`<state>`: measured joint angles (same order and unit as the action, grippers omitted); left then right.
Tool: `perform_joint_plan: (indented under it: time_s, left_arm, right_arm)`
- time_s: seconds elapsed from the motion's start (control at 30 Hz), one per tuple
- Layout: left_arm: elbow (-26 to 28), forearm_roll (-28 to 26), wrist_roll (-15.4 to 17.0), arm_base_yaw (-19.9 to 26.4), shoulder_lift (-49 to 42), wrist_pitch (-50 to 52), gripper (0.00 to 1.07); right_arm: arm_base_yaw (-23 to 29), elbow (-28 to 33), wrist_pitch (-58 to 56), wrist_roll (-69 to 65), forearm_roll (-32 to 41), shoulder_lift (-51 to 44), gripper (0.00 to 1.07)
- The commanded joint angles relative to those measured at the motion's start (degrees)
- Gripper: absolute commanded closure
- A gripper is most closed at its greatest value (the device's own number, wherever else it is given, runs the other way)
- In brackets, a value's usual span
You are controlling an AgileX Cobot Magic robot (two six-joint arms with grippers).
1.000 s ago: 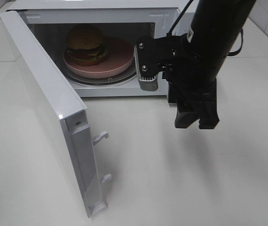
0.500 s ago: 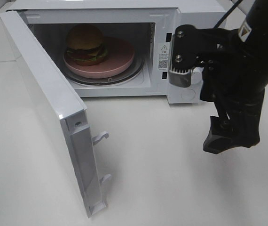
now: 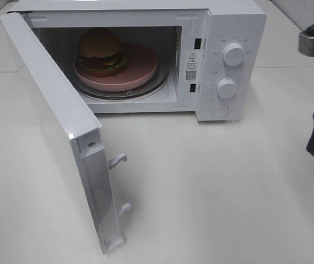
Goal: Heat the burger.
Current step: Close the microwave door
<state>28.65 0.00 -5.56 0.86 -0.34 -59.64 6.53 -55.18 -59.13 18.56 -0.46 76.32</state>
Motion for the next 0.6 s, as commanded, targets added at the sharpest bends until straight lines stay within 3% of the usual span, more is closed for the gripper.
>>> perform_joint_plan:
  time_s: [0.03,0.1,0.3,0.6]
  left_arm:
    - [-0.17,-0.69,-0.06,-0.29,-1.03,0.4,0.07]
    - [-0.17,-0.69,-0.06,-0.29,-1.03,0.4,0.07]
    - [-0.17,-0.69,-0.06,-0.29,-1.03,0.4,0.07]
    - [-0.17,-0.69,-0.06,-0.29,-1.03,0.4,0.07]
  right_arm:
    - [-3.38,0.86,0.74,-4.01,-0.4,-0.29,0.13]
    - [-6.82,1.03,1.15,-6.76,-1.03,-0.29,0.14]
    - [-8.59,1.15,1.32,-9.11,-1.32,-0.34,0.16]
    - [-8.71,10.2,6.53,-11.8,-1.43,-14.55,0.21]
